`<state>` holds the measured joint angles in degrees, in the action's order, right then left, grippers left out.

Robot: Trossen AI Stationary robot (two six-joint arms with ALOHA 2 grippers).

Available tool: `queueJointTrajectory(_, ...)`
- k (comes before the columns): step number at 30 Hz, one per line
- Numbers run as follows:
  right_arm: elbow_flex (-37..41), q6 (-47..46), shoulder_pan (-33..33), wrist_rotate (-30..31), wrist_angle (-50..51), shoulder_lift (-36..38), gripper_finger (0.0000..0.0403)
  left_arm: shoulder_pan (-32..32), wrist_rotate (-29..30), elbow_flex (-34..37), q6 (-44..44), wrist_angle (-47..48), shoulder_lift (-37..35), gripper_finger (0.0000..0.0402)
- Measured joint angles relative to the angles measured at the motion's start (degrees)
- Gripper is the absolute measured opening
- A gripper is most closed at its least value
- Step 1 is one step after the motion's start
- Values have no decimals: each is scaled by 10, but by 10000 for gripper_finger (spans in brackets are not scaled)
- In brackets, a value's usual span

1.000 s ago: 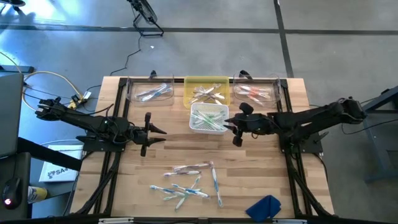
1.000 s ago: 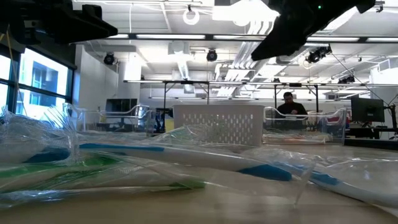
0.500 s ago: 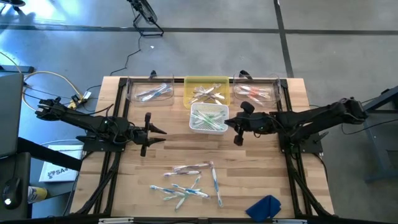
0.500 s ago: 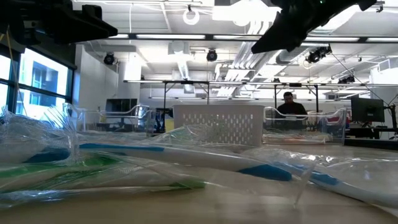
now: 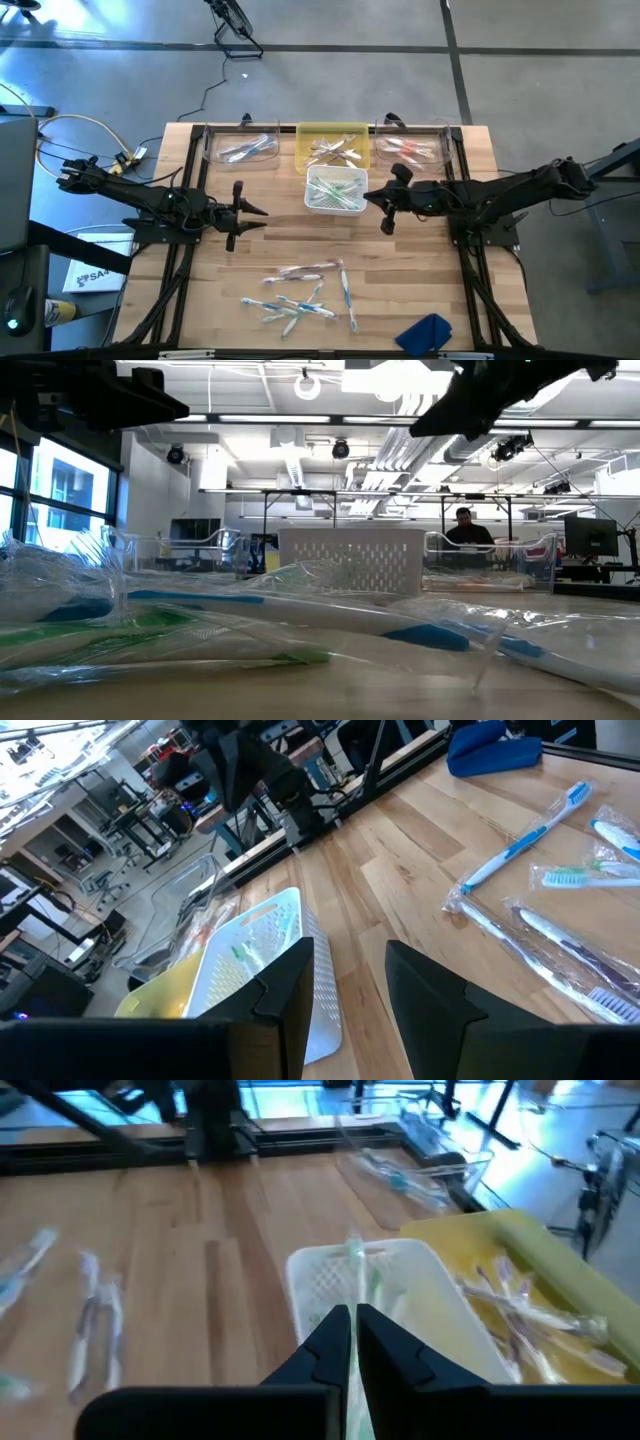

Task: Pick & Place Toothbrushes
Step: Put the purple toothbrush into the yellow bin

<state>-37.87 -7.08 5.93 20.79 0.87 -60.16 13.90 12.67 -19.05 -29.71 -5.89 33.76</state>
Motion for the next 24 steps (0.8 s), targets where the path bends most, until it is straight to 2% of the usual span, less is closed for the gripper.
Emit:
queueJointTrajectory(7, 106, 28, 16, -39, -176, 90, 15, 0, 0, 0, 0, 0, 0, 122)
queueJointTrajectory(14, 219, 53, 16, -131, -368, 176, 15, 0, -1, 0, 0, 4, 0, 122)
queueJointTrajectory(19, 291, 39, 16, -194, -494, 190, 15, 0, -1, 0, 0, 12, 0, 122)
queueJointTrajectory(24, 324, 18, 16, -199, -536, 189, 15, 0, -1, 0, 19, 11, 0, 122)
